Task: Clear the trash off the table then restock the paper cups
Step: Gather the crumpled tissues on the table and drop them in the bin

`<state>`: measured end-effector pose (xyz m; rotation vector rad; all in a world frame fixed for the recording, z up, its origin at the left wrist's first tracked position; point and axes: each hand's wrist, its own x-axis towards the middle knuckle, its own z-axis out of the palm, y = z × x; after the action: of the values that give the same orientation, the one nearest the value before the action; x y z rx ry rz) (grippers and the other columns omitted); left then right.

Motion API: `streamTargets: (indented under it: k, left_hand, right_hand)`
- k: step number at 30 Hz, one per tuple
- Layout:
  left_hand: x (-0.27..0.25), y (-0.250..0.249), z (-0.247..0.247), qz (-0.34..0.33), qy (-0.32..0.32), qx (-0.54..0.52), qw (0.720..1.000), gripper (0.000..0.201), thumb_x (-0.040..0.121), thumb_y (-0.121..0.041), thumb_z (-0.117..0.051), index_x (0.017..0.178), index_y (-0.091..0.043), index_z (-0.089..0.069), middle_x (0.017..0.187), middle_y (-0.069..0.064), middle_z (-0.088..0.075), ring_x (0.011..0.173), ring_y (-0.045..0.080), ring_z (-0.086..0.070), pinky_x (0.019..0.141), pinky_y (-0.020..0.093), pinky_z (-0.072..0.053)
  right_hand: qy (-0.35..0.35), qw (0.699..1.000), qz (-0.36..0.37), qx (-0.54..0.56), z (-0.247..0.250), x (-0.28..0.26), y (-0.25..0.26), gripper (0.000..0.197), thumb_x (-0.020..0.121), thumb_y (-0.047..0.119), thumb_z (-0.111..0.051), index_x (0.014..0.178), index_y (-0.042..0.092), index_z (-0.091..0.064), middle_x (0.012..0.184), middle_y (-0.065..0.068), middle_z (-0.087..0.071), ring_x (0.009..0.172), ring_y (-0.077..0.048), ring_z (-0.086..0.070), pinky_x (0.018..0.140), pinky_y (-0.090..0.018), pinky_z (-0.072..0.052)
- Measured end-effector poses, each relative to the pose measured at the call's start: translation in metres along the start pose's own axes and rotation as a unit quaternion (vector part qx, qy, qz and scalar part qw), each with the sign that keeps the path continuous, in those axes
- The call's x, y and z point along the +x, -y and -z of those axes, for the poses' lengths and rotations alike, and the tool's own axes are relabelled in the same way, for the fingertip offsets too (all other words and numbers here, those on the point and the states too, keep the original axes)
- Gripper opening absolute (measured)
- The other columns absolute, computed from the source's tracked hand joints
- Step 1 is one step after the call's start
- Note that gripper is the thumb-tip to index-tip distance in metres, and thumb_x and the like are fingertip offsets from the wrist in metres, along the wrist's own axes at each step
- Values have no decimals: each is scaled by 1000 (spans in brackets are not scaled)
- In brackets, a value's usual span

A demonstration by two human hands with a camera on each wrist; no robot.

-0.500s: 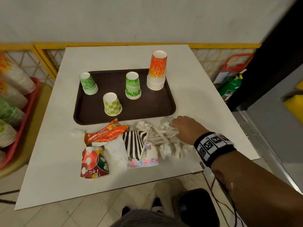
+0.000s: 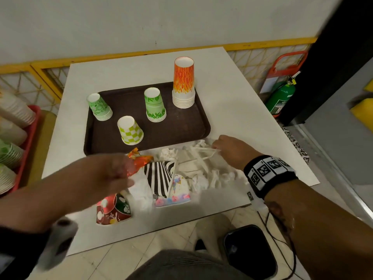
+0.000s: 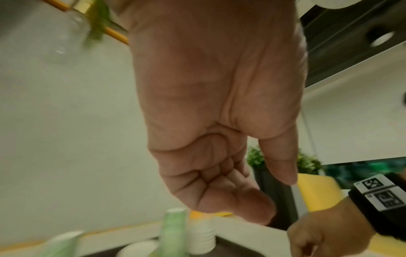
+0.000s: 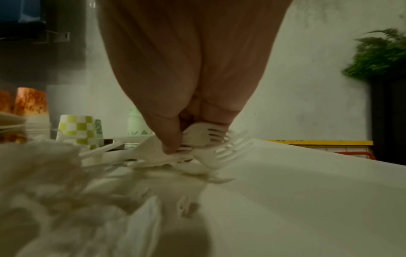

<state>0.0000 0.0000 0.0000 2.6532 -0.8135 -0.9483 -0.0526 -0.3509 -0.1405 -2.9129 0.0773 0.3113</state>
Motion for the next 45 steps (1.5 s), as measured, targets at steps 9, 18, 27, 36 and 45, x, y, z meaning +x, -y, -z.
streamTargets:
  k: [9,18,27,36,45]
  left_hand:
    - [152,-114,-36,-162,21,210,964,52,87,-40,-69,130,-13,-57,127,4,-60,117,23,-56,93,31,-43]
    - [180,-117,-72,-152,-2,244,958,53,83,-29,-69,128,-11,-48,126,12,-57,113,32,-58,92,40,-50]
    - [184,-116,-77,-194,10,291,937,34,80,-25,-68,112,-16,-63,122,5,-60,112,28,-59,91,40,-52]
    - [189,-118,-89,-216,-3,311,926,23,91,-23,-56,113,-19,-60,110,0,-67,102,24,-64,77,30,-44]
    - [193,-113,-86,-230,3,266,936,27,104,-22,-41,121,-12,-59,117,6,-64,105,24,-61,80,26,-37]
  right_hand:
    - [-28,996,-33,76,6,-11,-12,28,94,4,-46,115,11,-62,105,-11,-55,93,-28,-56,81,-34,-43]
    - [-15,978,-108,176,12,-25,-27,11,95,9,-45,98,18,-49,91,-5,-58,80,-27,-53,67,-33,-36]
    - [25,991,-95,90,7,-12,-13,34,86,13,-62,118,15,-50,113,-9,-51,94,-29,-57,77,-35,-44]
    - [29,996,-81,-18,-1,-6,1,30,93,15,-53,123,10,-52,117,-14,-48,100,-36,-60,75,-35,-42]
    - [2,996,-49,-79,11,-6,7,25,91,15,-53,115,9,-58,116,-12,-63,105,-33,-62,78,-37,-45]
